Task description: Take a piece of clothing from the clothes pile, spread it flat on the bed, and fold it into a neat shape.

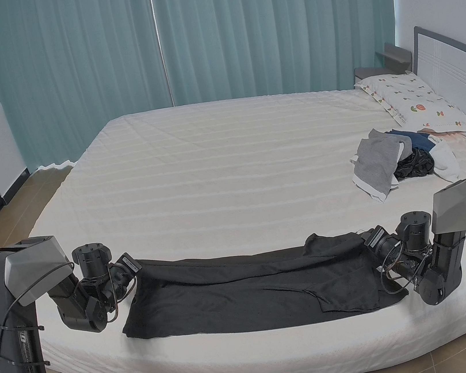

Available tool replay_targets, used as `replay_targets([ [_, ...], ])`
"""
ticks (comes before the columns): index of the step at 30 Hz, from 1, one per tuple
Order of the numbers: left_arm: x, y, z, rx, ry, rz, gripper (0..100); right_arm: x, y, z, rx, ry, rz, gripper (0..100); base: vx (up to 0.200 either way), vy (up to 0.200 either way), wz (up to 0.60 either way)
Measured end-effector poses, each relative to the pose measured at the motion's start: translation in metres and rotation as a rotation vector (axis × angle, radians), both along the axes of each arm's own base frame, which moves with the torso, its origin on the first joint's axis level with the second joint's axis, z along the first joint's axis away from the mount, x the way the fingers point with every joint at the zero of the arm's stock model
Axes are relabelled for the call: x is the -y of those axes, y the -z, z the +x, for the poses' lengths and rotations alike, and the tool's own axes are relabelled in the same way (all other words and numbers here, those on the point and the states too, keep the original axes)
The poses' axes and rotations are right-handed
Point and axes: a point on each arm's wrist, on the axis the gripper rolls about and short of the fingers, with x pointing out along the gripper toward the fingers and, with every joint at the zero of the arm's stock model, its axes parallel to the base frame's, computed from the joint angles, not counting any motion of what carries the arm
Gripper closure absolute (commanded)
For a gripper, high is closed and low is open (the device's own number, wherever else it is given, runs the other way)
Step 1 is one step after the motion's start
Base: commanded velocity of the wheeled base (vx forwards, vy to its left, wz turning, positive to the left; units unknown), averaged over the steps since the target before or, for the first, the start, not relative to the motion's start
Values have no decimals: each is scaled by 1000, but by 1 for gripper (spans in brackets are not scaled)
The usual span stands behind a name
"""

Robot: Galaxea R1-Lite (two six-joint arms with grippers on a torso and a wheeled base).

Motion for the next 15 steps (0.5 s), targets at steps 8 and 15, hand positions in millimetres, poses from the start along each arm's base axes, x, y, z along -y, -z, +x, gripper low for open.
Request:
replay_targets([
  [8, 0, -14, 12, 64, -69, -124, 100, 0, -15, 15, 84, 31, 20, 100, 0, 0, 0],
  [15, -1, -20, 17, 96, -89, -160, 100, 13, -28, 22, 130, 102, 64, 100, 0, 0, 0],
])
